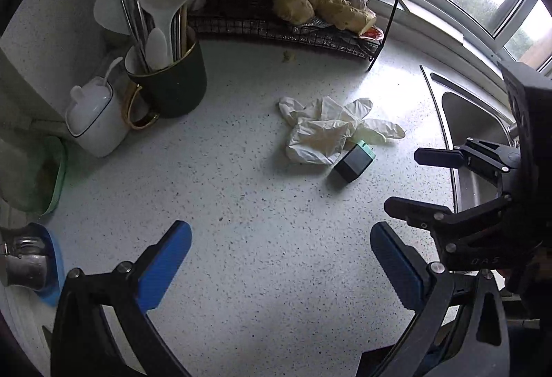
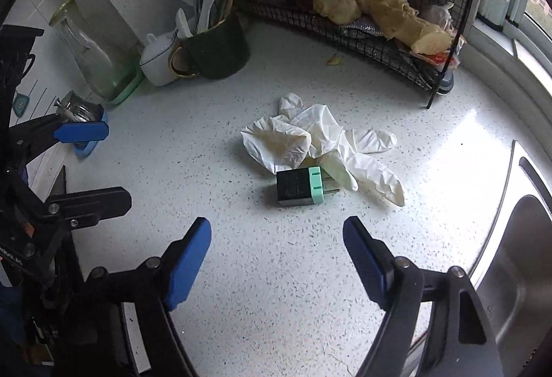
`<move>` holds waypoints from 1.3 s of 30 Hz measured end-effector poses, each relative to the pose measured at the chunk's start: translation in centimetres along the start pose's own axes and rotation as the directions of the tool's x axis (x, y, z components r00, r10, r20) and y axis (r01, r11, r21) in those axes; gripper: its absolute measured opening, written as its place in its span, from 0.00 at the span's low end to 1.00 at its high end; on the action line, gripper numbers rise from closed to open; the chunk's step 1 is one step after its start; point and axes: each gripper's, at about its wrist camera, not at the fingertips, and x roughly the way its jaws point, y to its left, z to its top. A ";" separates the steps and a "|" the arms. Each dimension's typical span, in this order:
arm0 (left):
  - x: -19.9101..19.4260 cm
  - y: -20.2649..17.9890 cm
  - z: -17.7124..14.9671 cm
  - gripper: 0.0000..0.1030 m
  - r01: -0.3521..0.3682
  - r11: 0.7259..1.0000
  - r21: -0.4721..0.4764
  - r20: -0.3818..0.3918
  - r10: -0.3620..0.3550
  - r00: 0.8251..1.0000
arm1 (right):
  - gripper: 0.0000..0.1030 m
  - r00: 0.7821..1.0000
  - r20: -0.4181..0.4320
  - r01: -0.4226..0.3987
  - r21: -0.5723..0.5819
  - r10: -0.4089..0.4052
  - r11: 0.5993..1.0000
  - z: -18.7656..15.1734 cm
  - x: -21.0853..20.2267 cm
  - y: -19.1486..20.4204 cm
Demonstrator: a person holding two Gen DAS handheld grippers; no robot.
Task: Collect trash
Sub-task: 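Grasp the black-and-green plug with the right tool and lift it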
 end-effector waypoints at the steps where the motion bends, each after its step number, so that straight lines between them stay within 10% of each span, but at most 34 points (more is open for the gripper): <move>1: 0.5 0.3 0.2 1.00 0.010 1.000 -0.005 -0.005 -0.010 1.000 | 0.65 1.000 -0.019 0.000 -0.002 0.000 1.000 0.2 0.7 -0.1; 15: 4.5 1.5 1.6 1.00 0.063 0.998 -0.005 -0.063 -0.063 0.996 | 0.61 0.993 -0.104 0.059 -0.013 -0.060 0.998 2.4 5.1 -1.0; 22: 4.4 1.2 1.9 1.00 0.042 0.999 0.031 -0.062 -0.040 0.997 | 0.42 0.986 -0.142 0.084 -0.051 -0.091 0.995 2.4 5.9 -1.0; 39: 4.7 -1.7 4.5 1.00 0.081 0.990 0.117 -0.050 -0.075 0.996 | 0.40 0.991 -0.087 0.100 0.024 -0.097 0.995 -2.0 -0.5 -2.4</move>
